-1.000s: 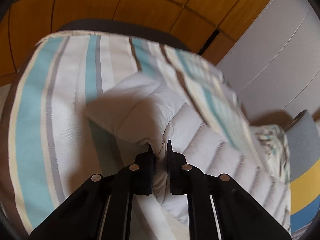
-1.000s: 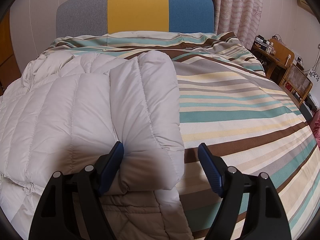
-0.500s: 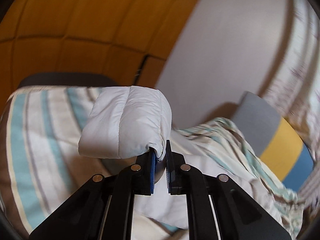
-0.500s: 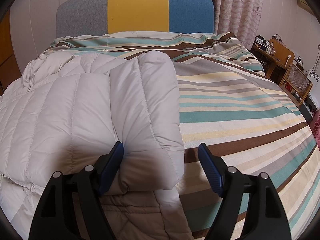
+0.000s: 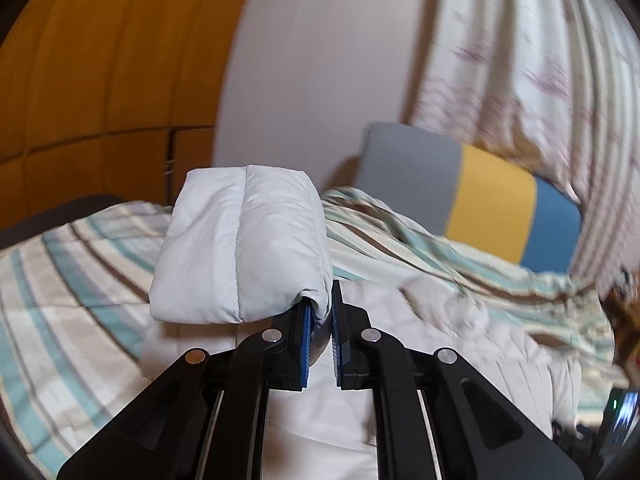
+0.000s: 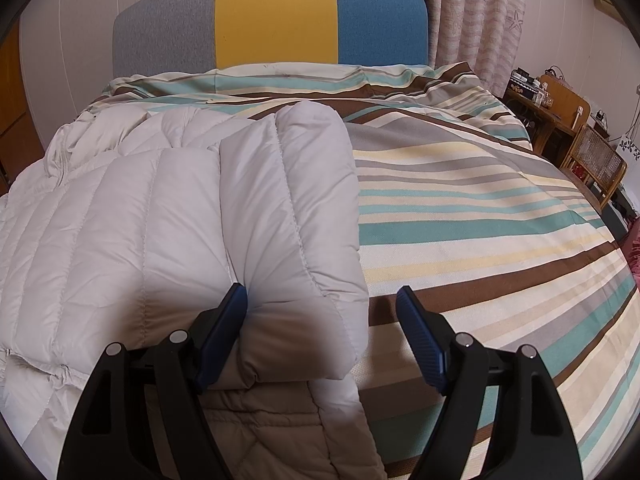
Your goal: Fold large clothes
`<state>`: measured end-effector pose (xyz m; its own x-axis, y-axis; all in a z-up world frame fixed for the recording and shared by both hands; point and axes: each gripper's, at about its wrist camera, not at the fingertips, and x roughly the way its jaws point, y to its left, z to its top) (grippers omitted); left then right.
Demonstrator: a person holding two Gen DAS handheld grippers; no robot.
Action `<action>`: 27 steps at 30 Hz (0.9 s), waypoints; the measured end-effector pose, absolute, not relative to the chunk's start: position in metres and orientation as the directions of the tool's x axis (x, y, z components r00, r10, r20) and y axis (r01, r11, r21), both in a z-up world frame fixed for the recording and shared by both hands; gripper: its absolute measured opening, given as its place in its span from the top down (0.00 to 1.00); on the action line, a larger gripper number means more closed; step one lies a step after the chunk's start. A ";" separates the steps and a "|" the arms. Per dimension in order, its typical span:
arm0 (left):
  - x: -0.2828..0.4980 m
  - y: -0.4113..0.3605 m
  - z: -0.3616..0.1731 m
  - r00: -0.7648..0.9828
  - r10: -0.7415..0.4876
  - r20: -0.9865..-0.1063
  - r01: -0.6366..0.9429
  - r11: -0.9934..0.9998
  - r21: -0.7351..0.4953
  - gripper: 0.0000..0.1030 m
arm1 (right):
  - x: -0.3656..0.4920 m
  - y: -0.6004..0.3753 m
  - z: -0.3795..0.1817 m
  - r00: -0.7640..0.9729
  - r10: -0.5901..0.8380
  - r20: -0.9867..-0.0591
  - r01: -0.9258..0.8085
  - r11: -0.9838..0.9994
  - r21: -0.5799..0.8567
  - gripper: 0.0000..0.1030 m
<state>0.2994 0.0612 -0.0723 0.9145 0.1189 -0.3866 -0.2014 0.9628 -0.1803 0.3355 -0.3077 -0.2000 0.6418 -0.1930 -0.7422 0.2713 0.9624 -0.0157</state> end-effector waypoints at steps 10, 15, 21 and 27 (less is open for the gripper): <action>0.319 -0.039 -0.093 0.895 0.004 -0.445 -0.021 0.999 -0.033 0.92 | 0.337 -0.307 -0.201 0.645 -0.182 -0.742 0.271 0.962 0.000 0.26; 0.326 -0.078 -0.109 0.867 -0.053 -0.496 0.069 0.998 0.014 0.92 | 0.338 -0.306 -0.202 0.646 -0.178 -0.742 0.272 0.962 0.005 0.26; 0.340 -0.116 -0.137 0.809 -0.102 -0.578 0.189 0.978 0.093 0.92 | 0.338 -0.306 -0.202 0.647 -0.176 -0.742 0.272 0.962 0.009 0.26; 0.344 -0.143 -0.156 0.765 -0.125 -0.631 0.283 0.946 0.156 0.91 | 0.338 -0.306 -0.203 0.647 -0.175 -0.742 0.273 0.962 0.010 0.26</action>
<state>0.3439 -0.1430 -0.1562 0.7653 -0.1252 -0.6314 0.2834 0.9462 0.1560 0.3381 -0.3061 -0.2025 0.6467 -0.1755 -0.7423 0.2729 0.9620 0.0103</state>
